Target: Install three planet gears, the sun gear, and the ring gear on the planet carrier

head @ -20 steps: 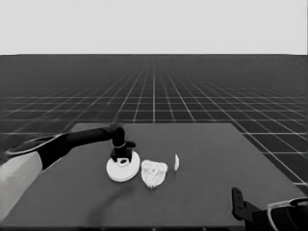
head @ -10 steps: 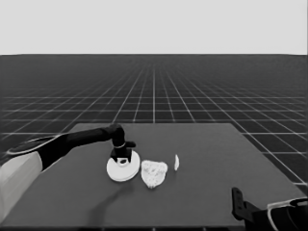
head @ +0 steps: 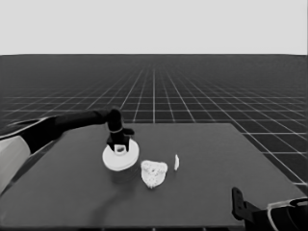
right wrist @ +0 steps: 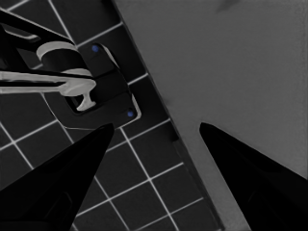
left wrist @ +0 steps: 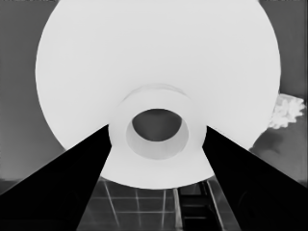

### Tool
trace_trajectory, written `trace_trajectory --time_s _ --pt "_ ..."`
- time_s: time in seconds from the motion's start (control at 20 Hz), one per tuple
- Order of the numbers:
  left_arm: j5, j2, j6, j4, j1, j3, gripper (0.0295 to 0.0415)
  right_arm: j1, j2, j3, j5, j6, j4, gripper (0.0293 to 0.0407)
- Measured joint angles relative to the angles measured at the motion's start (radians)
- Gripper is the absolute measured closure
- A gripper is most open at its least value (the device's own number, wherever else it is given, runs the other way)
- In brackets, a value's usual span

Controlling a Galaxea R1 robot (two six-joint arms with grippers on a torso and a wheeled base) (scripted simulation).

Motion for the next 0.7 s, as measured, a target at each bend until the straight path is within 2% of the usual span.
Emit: trace_trajectory --time_s 0.1,0.2,0.3,0.6,0.7 --pt "0.001 0.0 0.0 -0.002 -0.002 0.0 0.0362 0.0 0.0 0.0 0.0 0.0 0.0 0.0315" --pt "0.014 0.2 -0.253 0.038 0.028 0.038 0.0362 0.0 0.0 0.0 0.0 0.0 0.0 0.0315" --pt "0.019 0.32 -0.299 0.05 0.04 -0.018 0.0362 0.0 0.0 0.0 0.0 0.0 0.0 0.0315" --pt "0.021 0.376 -0.31 0.056 0.045 -0.067 0.0362 0.0 0.0 0.0 0.0 0.0 0.0 0.0315" --pt "0.004 0.386 -0.291 0.116 0.107 -0.099 0.0362 0.0 0.0 0.0 0.0 0.0 0.0 0.0315"
